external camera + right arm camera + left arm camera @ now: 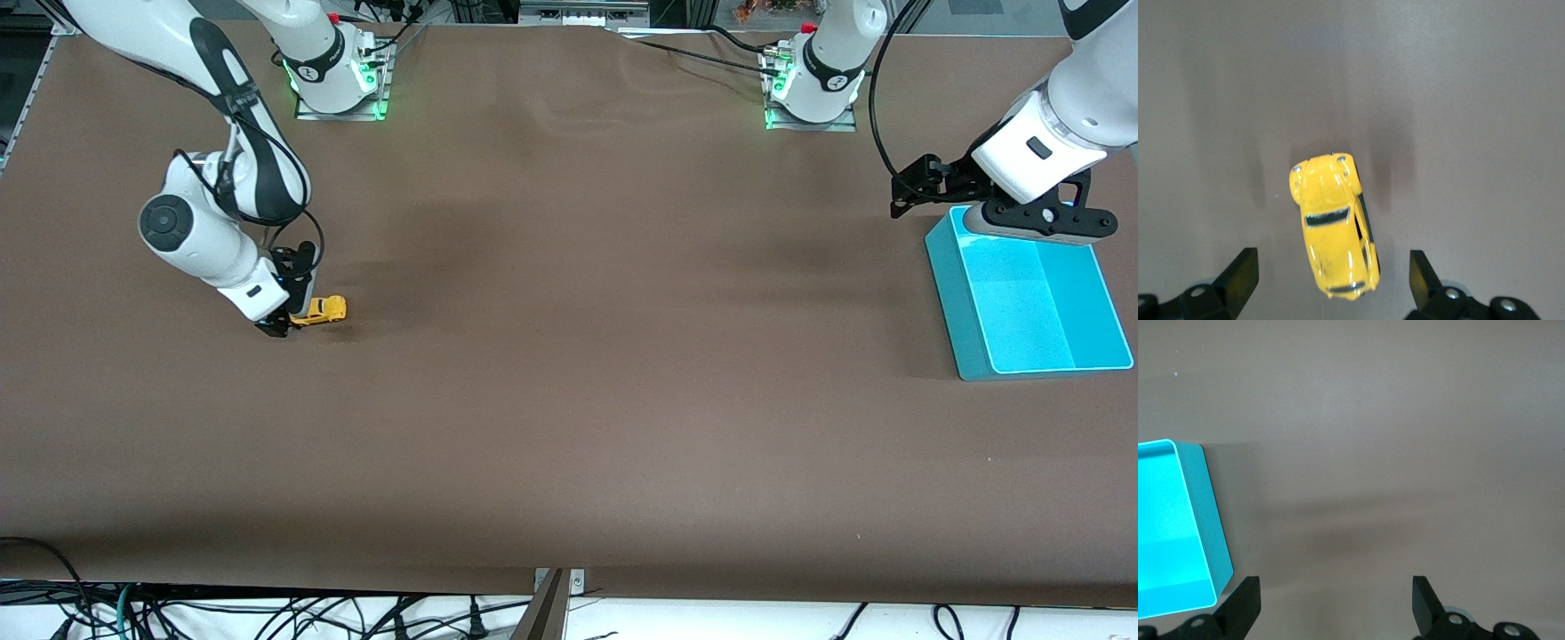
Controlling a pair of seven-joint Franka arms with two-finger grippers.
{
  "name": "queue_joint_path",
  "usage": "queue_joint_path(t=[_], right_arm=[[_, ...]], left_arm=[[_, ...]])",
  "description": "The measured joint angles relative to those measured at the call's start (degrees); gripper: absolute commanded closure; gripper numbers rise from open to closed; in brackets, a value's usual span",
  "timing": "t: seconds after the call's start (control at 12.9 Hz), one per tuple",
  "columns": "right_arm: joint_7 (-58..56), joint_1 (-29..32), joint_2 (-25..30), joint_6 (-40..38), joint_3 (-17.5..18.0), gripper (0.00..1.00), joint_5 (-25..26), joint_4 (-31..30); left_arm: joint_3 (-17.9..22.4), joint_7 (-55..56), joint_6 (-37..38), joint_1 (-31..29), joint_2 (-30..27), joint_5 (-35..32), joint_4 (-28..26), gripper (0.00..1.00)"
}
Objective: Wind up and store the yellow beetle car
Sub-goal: 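Close the right gripper on the yellow car and press it down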
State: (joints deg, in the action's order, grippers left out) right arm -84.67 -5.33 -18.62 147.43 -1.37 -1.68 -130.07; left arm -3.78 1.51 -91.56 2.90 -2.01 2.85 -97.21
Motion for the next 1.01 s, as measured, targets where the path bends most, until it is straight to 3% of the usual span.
queue_joint_path(t=[0.08,0.31,0.62,1.01], right_arm=[[-0.3,0.0,-0.2,0.5,0.3,0.08,0.0,-0.1],[-0.8,-0.1,-0.3,1.4,0.7,0.34,0.0,-0.4],[-1.0,-0.1,-0.5,3.6,0.8,0.39,0.0,-1.9],[-1.2,-0.1,-0.4,5.6,0.8,0.89,0.0,-2.7]], left_arm=[[0.0,0.0,0.0,0.0,0.0,0.0,0.0,0.0],[0.0,0.0,0.0,0.0,0.0,0.0,0.0,0.0],[0.0,0.0,0.0,0.0,0.0,0.0,0.0,0.0],[0.0,0.0,0.0,0.0,0.0,0.0,0.0,0.0]])
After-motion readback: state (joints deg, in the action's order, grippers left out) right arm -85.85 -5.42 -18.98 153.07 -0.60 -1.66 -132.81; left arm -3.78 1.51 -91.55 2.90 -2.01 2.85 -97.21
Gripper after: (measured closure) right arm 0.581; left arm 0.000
